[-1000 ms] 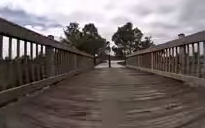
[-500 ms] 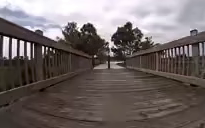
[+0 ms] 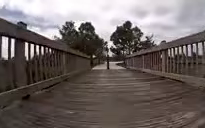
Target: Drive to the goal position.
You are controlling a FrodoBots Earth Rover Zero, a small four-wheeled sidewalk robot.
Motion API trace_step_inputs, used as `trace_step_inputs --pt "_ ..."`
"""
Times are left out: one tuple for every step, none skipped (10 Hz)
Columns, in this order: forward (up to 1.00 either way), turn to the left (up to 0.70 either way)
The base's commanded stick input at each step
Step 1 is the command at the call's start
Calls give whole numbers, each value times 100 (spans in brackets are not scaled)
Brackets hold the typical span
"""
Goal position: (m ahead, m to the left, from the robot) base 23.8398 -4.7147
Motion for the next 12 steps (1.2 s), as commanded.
trace_step_inputs --pt "85 0" --pt "85 0" --pt "85 0" --pt "85 0" --pt "85 0" --pt "85 0" --pt "85 0" --pt "85 0" --pt "85 21" --pt "85 34" --pt "85 34" --pt "85 34"
